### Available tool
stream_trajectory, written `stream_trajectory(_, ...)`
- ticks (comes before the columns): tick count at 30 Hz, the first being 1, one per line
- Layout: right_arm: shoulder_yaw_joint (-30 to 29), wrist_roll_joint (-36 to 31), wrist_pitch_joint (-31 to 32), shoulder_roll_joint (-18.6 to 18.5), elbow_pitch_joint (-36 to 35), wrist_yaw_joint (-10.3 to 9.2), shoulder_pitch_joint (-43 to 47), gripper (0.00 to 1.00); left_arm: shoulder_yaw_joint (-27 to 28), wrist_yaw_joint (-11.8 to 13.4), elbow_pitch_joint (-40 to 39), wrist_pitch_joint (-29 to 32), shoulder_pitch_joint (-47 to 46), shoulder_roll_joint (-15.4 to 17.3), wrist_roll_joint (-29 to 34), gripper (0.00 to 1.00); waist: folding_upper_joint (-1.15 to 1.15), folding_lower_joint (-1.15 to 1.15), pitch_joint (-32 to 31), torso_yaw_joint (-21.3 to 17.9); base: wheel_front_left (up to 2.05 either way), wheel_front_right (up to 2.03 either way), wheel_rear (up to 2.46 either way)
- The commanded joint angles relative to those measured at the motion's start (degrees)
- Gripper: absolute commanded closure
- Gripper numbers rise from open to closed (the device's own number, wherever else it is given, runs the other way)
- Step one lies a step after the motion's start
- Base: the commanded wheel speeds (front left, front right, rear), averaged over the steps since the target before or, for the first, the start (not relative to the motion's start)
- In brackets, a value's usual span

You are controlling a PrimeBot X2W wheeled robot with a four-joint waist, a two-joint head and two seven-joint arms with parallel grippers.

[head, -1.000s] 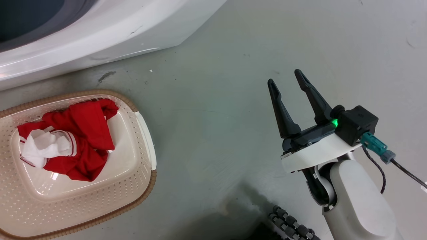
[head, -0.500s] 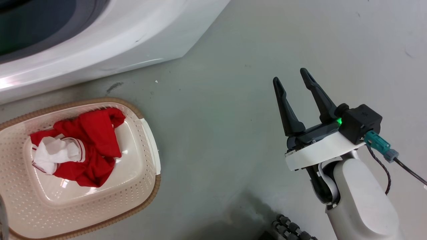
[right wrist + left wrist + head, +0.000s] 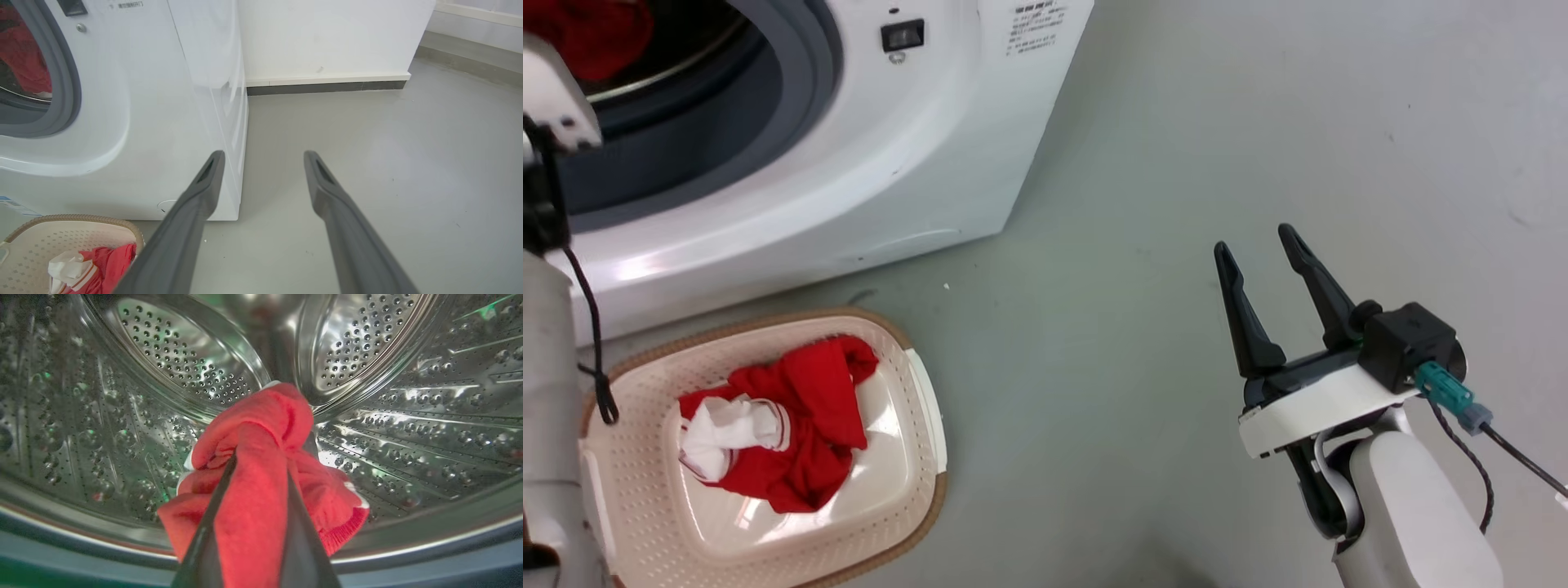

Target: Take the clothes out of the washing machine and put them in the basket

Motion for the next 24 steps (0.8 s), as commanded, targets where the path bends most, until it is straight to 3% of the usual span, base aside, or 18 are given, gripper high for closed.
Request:
stream_trajectory(1, -0.4, -0.5, -0.1, 0.1, 0.3, -0.04, 1.4, 0.00, 0.8, -0.3, 1.7, -3.5, 2.5, -0.6, -1.2, 1.00, 0.00, 0.00, -4.1, 0.6, 0.00, 0.00, 0.00)
stream_trajectory(7, -1.8, -1.0, 0.5, 0.1, 0.5, -0.04, 4.3, 0.00, 2.4, -1.7, 5.5, -11.7, 8.0, -1.8, -4.0, 1.00, 0.00, 0.00, -10.0, 1.5, 0.00, 0.00, 0.00)
stream_trajectory(14, -3.4, -1.9, 2.1, 0.1, -0.8, -0.04, 8.1, 0.00, 2.3, -4.1, 7.4, -16.8, 13.7, -3.7, -5.9, 1.00, 0.00, 0.00, -16.2, 3.7, 0.00, 0.00, 0.00)
stream_trajectory(24, -5.5, -3.1, 4.4, 0.1, -4.6, -0.04, 12.6, 0.00, 0.7, -5.7, -1.2, -18.6, 22.3, -6.8, -6.3, 1.00, 0.00, 0.00, -21.6, 7.8, 0.00, 0.00, 0.00)
